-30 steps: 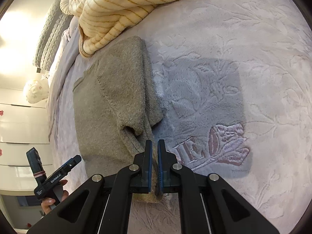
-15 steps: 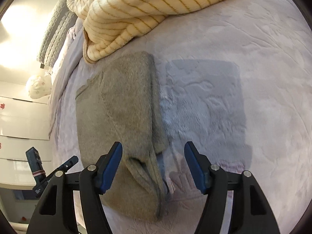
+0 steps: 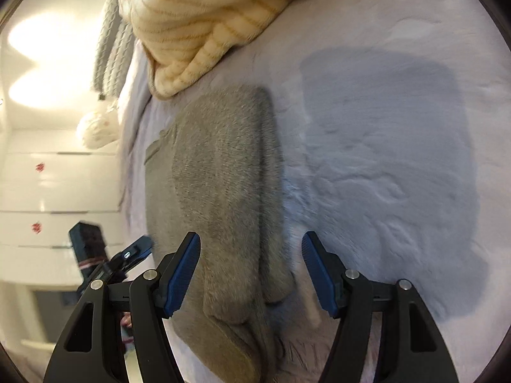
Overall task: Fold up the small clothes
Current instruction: 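Grasp the grey sweater bundle with both tools and lift it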
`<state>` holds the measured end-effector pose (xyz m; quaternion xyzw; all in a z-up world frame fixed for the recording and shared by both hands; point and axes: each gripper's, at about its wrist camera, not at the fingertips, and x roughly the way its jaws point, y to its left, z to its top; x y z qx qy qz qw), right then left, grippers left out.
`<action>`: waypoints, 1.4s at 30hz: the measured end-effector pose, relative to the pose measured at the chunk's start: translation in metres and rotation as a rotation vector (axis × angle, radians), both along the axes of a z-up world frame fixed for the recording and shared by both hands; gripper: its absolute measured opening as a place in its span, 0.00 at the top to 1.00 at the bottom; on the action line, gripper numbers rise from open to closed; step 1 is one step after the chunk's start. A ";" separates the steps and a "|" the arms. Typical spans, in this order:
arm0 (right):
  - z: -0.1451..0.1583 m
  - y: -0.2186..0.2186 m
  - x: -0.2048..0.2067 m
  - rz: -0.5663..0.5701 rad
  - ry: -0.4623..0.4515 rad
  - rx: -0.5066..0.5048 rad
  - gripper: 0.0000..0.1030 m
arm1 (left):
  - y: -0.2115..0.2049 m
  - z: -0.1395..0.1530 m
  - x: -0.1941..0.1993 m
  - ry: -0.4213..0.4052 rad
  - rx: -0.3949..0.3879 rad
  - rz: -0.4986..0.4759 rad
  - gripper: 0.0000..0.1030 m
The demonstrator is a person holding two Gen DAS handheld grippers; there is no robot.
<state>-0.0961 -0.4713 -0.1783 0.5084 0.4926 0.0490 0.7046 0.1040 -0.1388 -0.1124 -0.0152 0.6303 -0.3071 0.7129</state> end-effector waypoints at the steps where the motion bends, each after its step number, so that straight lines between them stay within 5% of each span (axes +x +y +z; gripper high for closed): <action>1: -0.002 0.001 0.005 0.014 -0.006 0.004 0.32 | -0.007 -0.005 0.002 0.014 -0.015 -0.010 0.00; 15: -0.017 0.035 0.059 0.120 -0.072 0.069 0.29 | -0.061 -0.025 -0.001 0.037 -0.062 -0.045 0.00; 17: -0.015 0.039 0.060 0.113 -0.057 0.057 0.44 | -0.062 -0.025 0.000 0.057 -0.068 -0.056 0.01; 18: -0.014 0.041 0.060 0.112 -0.052 0.061 0.59 | -0.062 -0.024 0.000 0.057 -0.070 -0.063 0.05; 21: -0.006 0.044 0.059 0.083 -0.070 0.077 0.67 | -0.059 -0.014 -0.004 0.023 -0.083 -0.076 0.28; 25: 0.016 0.058 0.060 0.072 -0.125 0.124 0.68 | -0.045 0.002 -0.006 0.017 -0.134 -0.095 0.49; 35: 0.070 0.113 0.069 0.092 -0.165 0.185 0.68 | 0.005 0.059 -0.014 0.013 -0.208 -0.110 0.49; 42: 0.073 0.189 0.081 0.138 -0.142 0.279 0.68 | 0.078 0.085 -0.030 0.025 -0.178 -0.098 0.49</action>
